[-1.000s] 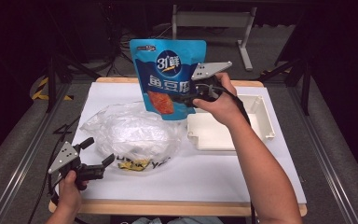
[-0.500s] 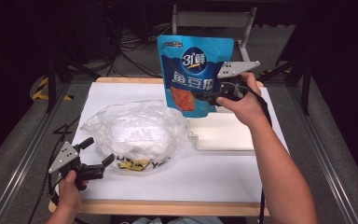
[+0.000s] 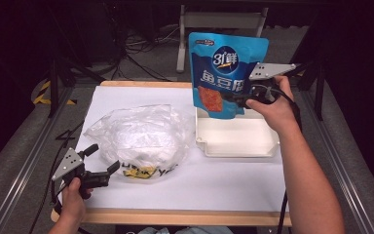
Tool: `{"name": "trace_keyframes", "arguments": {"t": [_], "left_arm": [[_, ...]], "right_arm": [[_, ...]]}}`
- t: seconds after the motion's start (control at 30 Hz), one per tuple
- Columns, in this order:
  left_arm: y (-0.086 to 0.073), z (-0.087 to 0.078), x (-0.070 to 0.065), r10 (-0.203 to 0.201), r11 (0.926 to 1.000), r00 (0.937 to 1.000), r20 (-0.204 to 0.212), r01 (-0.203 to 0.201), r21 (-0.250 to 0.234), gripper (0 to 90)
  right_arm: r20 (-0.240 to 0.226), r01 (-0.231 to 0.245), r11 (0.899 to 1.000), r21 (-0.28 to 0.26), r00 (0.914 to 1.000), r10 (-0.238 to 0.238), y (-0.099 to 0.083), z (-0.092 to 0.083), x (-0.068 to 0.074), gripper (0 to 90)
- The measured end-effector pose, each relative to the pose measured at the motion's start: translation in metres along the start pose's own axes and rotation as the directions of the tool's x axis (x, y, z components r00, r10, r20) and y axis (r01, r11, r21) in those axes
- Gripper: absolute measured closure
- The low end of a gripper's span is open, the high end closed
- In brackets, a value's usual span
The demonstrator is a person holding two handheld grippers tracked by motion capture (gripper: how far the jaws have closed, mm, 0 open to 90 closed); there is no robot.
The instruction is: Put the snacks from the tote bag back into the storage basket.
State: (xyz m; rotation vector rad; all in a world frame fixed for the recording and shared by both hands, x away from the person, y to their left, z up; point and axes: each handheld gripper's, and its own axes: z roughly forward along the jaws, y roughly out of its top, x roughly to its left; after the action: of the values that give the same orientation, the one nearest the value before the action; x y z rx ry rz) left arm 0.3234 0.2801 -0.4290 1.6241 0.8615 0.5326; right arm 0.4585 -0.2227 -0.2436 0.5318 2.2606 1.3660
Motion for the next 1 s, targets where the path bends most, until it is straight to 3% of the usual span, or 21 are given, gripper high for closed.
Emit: {"name": "trace_keyframes", "arguments": {"t": [0.43,0.7,0.77,1.0], "left_arm": [[-0.002,0.002,0.001,-0.003,0.9999,0.9999,-0.012,0.004,0.01,0.2],[-0.003,0.002,0.001,0.001,0.9999,0.9999,-0.015,-0.001,0.013,0.2],[-0.003,0.002,0.001,-0.007,0.9999,0.9999,-0.009,0.007,-0.013,0.2],[-0.004,0.003,0.002,-0.008,1.0,0.9999,-0.015,0.008,0.002,0.2]], "right_arm": [[0.058,-0.035,0.999,0.035,0.9978,0.033,-0.026,-0.014,-0.026,54.7],[0.067,-0.085,0.995,0.05,0.9944,0.082,-0.054,-0.007,-0.036,54.7],[0.068,-0.097,0.994,0.055,0.9933,0.093,-0.06,-0.005,-0.038,54.7],[0.081,-0.11,0.991,0.078,0.9914,0.103,-0.078,0.002,-0.042,54.7]]}}
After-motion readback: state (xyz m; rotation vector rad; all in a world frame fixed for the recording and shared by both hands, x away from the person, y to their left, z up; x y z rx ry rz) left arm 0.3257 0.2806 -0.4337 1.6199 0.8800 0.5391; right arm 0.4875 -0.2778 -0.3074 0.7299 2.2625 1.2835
